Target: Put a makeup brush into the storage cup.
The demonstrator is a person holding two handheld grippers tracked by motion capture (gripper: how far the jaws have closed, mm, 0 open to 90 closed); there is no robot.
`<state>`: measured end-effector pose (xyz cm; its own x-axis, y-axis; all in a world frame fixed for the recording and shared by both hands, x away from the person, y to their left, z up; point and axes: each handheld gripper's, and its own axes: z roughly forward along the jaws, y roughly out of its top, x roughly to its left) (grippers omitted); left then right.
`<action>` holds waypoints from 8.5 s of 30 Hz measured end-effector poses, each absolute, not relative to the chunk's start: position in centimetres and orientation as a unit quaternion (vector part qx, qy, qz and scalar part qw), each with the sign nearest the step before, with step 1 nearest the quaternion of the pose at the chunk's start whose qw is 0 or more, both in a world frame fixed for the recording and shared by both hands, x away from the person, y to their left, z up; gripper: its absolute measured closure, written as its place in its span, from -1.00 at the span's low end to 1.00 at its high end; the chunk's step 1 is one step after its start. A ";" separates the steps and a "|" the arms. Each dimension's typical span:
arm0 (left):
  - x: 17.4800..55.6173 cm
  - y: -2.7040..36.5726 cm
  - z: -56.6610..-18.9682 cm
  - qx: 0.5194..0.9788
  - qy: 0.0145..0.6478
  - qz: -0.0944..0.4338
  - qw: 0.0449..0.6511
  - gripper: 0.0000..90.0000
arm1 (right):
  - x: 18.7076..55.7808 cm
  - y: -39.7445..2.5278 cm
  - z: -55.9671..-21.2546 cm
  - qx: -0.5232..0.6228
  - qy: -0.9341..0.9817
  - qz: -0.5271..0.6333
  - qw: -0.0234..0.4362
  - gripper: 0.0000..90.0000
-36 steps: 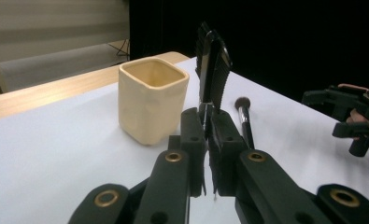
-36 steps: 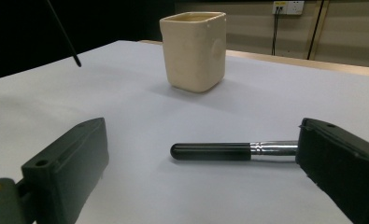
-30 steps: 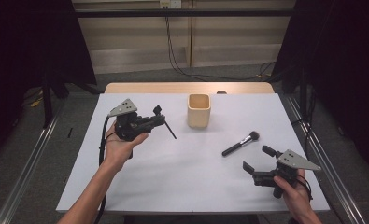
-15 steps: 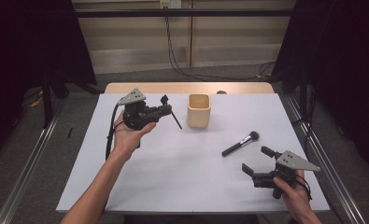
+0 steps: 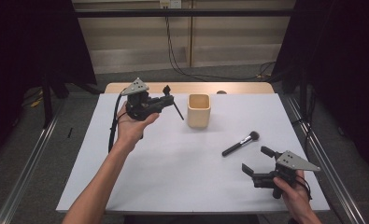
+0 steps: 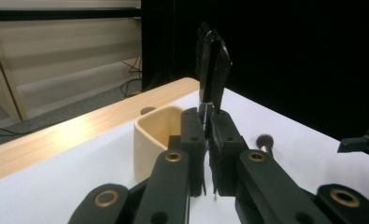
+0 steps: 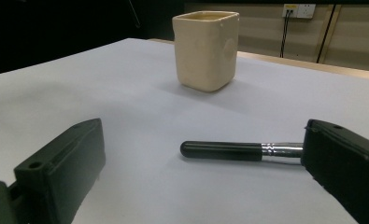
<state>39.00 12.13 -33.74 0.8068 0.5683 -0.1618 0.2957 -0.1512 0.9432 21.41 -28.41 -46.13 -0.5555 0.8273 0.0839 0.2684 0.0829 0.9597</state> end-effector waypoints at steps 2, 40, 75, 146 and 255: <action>39.2 12.0 -33.5 0.748 0.288 0.119 0.586 0.91 | 21.4 -28.4 -46.1 0.398 0.690 0.550 0.253 -1.00; 43.4 7.7 -32.1 0.739 0.287 0.141 0.594 0.91 | 21.4 -28.5 -46.2 0.397 0.692 0.549 0.251 -1.00; 43.8 6.6 -35.0 0.771 0.285 0.127 0.555 0.91 | 21.4 -28.5 -46.4 0.396 0.699 0.541 0.250 -1.00; 42.4 9.0 -38.7 0.759 0.332 0.147 0.540 -0.78 | 21.4 -28.2 -46.4 0.385 0.705 0.543 0.245 -1.00; 24.7 25.7 -44.2 0.696 0.389 0.236 0.555 -0.89 | 20.6 -29.0 -46.3 0.405 0.694 0.535 0.261 -1.00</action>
<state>24.66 25.67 -44.17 0.5855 0.8041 -0.1027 0.2792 -0.0811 0.9568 20.56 -29.00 -46.27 -0.5360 0.8413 0.0708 0.2822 0.0995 0.9542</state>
